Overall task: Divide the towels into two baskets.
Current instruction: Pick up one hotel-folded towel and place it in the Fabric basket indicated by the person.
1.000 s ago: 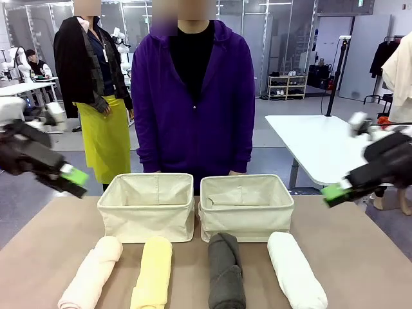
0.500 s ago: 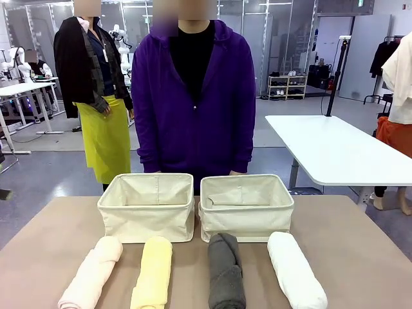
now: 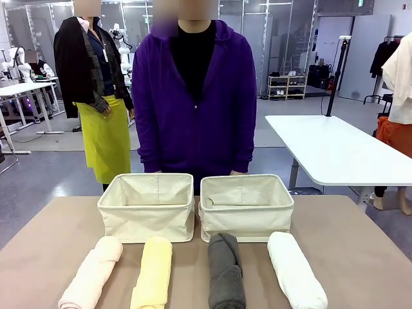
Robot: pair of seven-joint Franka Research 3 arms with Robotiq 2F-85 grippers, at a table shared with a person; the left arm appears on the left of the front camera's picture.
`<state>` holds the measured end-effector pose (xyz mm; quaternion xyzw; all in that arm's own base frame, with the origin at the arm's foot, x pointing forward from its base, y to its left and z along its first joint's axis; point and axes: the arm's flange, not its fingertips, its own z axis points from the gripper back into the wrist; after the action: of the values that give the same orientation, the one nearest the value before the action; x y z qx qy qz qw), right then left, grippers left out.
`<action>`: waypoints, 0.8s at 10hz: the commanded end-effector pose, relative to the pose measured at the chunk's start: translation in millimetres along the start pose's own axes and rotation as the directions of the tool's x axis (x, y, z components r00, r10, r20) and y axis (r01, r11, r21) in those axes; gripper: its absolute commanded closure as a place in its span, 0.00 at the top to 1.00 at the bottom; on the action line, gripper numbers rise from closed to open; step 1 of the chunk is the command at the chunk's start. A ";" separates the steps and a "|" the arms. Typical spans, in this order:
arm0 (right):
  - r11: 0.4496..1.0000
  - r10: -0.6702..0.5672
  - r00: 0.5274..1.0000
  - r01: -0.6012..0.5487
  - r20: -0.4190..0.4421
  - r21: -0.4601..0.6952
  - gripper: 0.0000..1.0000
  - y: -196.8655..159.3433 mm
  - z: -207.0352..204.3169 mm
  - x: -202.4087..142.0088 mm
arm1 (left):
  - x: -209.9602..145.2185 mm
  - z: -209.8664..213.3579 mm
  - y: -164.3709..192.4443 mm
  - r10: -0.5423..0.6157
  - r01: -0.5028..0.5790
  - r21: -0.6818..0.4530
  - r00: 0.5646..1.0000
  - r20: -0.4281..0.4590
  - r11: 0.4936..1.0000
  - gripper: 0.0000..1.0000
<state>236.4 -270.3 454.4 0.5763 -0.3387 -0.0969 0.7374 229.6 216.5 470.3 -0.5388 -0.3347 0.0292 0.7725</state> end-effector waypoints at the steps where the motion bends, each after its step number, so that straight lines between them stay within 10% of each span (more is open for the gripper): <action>1: 1.000 0.010 0.999 -0.009 -0.037 0.016 1.00 1.7 -15.8 4.8 | 2.4 -13.1 -1.4 -0.016 0.015 -0.020 0.999 -0.047 1.000 1.00; 8: 1.000 0.010 0.999 -0.009 -0.037 0.016 1.00 1.7 -15.8 4.8 | 2.4 -13.1 -1.4 -0.016 0.015 -0.020 0.999 -0.047 1.000 1.00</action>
<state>249.3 -258.4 453.8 0.5811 -0.3196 -0.0882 0.7432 240.2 204.0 469.1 -0.5381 -0.3136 0.0172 0.7822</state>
